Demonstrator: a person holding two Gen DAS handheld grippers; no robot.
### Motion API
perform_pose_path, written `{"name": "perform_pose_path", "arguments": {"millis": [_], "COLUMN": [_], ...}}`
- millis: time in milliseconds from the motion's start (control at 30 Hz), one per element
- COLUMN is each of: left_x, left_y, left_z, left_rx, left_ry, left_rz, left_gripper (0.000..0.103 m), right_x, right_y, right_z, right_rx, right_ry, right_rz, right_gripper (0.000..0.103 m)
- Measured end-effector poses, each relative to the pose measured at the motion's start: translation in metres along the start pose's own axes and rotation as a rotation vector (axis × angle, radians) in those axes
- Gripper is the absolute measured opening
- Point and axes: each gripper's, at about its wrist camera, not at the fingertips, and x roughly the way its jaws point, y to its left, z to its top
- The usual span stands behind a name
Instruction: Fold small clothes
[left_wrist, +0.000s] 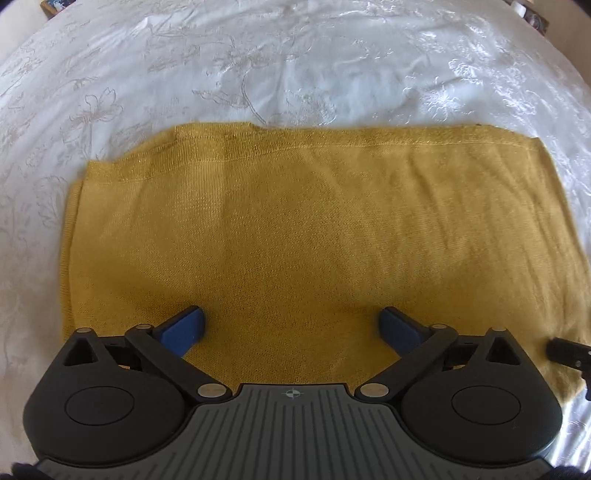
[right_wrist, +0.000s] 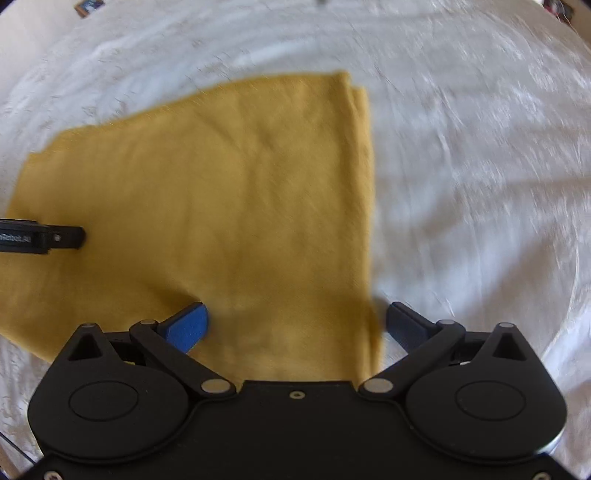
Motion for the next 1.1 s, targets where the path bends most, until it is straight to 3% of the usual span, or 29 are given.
{"name": "perform_pose_path", "arguments": {"millis": [400, 867, 1100], "left_x": [0.005, 0.010, 0.012], "left_y": [-0.007, -0.003, 0.001], "left_z": [0.002, 0.003, 0.002], "left_rx": [0.015, 0.027, 0.051], "left_ry": [0.024, 0.017, 0.008], "left_rz": [0.021, -0.011, -0.019], "left_gripper": [0.103, 0.103, 0.103], "right_x": [-0.006, -0.074, -0.083], "right_y": [-0.047, -0.043, -0.029], "right_z": [-0.016, -0.047, -0.062], "right_rx": [0.236, 0.442, 0.472], "right_ry": [0.000, -0.074, -0.102], "right_rz": [0.012, 0.020, 0.060], "right_gripper": [0.102, 0.103, 0.102]}}
